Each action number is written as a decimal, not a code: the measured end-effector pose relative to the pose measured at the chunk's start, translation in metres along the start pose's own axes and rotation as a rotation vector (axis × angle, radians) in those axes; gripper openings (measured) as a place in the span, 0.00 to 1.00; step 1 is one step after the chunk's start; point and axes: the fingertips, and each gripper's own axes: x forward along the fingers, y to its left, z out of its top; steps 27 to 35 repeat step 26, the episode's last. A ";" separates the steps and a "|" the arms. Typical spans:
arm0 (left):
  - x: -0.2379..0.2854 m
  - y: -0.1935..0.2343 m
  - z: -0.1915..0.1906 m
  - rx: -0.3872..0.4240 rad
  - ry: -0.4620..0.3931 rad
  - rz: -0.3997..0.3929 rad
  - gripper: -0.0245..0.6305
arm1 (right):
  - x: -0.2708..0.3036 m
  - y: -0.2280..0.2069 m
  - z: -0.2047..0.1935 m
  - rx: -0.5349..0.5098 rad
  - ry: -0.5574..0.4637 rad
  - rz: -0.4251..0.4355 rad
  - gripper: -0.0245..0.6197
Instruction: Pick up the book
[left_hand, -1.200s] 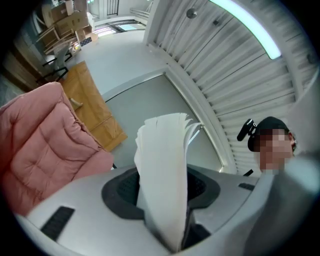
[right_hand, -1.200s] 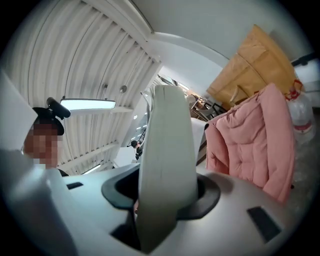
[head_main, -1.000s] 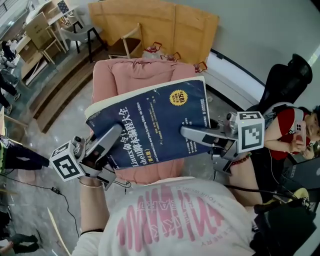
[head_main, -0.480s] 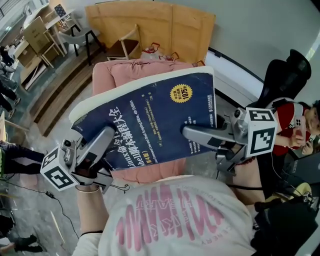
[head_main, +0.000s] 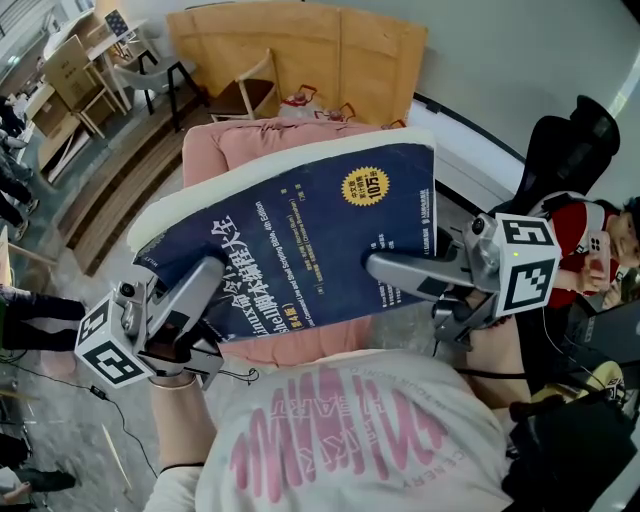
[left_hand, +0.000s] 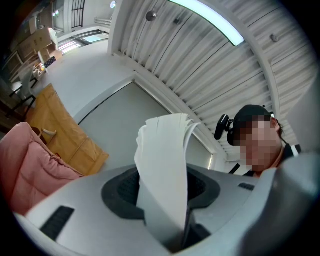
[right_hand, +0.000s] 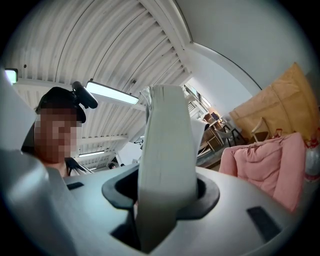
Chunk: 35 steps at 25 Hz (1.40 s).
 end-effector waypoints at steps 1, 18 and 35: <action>0.000 0.000 0.000 0.000 0.003 0.001 0.33 | 0.000 0.000 0.000 0.002 -0.002 0.000 0.33; -0.001 0.004 -0.002 -0.007 -0.016 -0.003 0.33 | 0.001 -0.003 -0.001 0.000 0.016 -0.010 0.33; -0.002 0.007 -0.005 -0.019 -0.019 -0.005 0.33 | 0.001 -0.004 -0.002 0.002 0.021 -0.018 0.33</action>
